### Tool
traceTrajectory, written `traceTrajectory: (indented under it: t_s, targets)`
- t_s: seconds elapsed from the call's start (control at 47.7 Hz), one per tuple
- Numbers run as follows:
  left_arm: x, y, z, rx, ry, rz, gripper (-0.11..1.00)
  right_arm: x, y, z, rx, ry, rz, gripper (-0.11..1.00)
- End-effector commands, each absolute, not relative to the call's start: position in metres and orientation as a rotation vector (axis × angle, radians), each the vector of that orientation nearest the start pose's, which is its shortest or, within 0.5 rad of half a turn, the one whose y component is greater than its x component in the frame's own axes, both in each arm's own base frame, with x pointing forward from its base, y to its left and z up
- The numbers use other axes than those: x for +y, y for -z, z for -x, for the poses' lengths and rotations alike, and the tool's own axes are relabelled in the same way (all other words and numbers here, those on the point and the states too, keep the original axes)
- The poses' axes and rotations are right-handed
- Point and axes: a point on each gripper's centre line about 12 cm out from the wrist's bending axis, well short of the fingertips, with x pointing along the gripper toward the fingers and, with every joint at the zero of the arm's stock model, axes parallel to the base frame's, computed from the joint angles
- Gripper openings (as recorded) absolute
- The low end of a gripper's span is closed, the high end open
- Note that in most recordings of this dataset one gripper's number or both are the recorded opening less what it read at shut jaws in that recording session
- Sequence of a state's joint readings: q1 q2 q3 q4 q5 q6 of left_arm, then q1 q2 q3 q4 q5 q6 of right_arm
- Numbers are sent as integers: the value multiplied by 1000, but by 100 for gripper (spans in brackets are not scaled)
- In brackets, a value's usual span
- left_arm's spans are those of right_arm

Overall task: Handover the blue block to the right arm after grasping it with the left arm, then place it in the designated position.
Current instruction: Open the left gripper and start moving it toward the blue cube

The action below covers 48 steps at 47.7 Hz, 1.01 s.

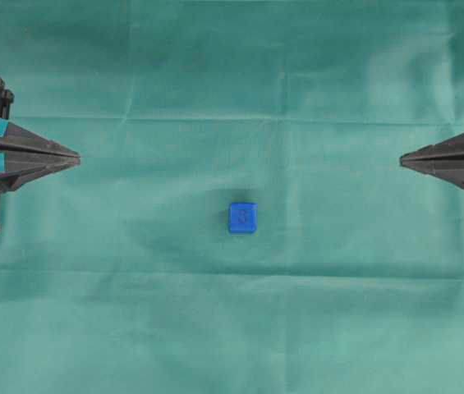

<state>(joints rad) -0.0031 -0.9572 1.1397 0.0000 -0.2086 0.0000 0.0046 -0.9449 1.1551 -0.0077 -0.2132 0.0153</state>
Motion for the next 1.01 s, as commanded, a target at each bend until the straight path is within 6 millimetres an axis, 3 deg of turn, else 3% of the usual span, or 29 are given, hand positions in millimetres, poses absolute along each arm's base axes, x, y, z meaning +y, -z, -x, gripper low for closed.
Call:
traceTrajectory:
  t_s: [0.0, 0.084, 0.147, 0.314, 0.419, 0.503, 0.985]
  targets:
    - [-1, -307, -205, -51, 3, -1, 4, 2, -301, -205, -23, -9, -14, 0]
    - [-1, -307, -205, -51, 3, -1, 16, 1, -301, -206, -21, -7, -15, 2]
    - [-1, -308, -205, -52, 3, -1, 30, 1, -303, -206, -28, -7, -17, 11]
    - [-1, -308, -205, -52, 3, -3, 78, 0, -305, -206, -31, 3, -27, 60]
    - [-1, -307, -205, -43, 3, -1, 98, -1, -303, -207, -12, 6, -31, 86]
    - [-1, -307, -205, -34, 3, 0, 100, -1, -303, -207, -11, 6, -31, 95]
    - [-1, -308, -206, -37, 3, 3, 100, -1, -305, -207, -15, 8, -29, 95]
